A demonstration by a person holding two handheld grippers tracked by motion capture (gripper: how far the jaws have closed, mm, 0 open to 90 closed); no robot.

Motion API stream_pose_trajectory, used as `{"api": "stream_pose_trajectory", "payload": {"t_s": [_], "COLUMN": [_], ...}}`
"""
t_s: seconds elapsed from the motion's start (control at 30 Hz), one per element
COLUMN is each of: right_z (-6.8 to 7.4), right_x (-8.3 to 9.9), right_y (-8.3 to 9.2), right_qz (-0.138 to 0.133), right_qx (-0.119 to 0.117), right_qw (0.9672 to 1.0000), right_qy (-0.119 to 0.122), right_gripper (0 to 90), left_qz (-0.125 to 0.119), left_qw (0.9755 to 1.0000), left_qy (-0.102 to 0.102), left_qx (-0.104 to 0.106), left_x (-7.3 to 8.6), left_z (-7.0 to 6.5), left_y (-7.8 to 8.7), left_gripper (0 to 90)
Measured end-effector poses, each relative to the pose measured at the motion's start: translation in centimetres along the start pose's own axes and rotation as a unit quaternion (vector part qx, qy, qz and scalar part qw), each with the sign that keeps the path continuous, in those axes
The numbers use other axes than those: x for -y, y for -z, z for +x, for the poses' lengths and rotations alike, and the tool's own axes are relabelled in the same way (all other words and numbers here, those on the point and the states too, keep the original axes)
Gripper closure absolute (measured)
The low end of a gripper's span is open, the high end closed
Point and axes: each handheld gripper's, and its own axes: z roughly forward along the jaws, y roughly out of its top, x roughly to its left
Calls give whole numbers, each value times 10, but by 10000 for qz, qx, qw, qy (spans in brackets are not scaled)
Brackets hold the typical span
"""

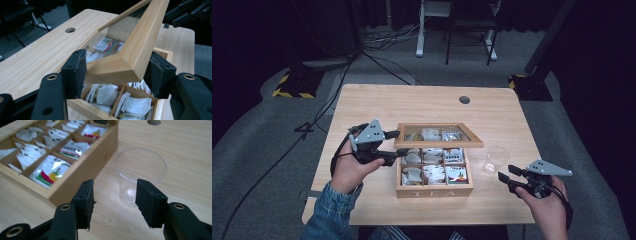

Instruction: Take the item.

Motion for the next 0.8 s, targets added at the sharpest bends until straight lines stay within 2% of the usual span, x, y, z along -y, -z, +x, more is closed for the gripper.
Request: {"api": "stream_pose_trajectory", "payload": {"t_s": [0.13,0.27,0.5,0.7,0.73,0.8], "right_z": [18,26,50,67,74,76], "right_x": [-14,-21,-44,-50,-52,-53], "right_y": [-7,-15,-36,-53,-59,-61], "right_qz": [-54,10,66,94,104,104], "right_qx": [-168,-349,-616,-835,-921,-949], "right_qw": [9997,9990,9966,9946,9936,9932], "right_qy": [191,275,538,608,651,662], "right_gripper": [475,471,474,480,484,485], "left_qz": [-22,11,0,-40,-44,-49], "left_qw": [10000,9999,9999,9999,9998,9998], "left_qy": [-30,-87,-128,-158,-171,-159], "left_qx": [23,66,30,-48,-59,-56], "left_x": [0,-1,-1,0,0,0], "left_z": [1,2,2,2,3,2], "left_y": [-2,-4,-4,-4,-5,-5], "left_gripper": [397,401,401,402,401,402]}}
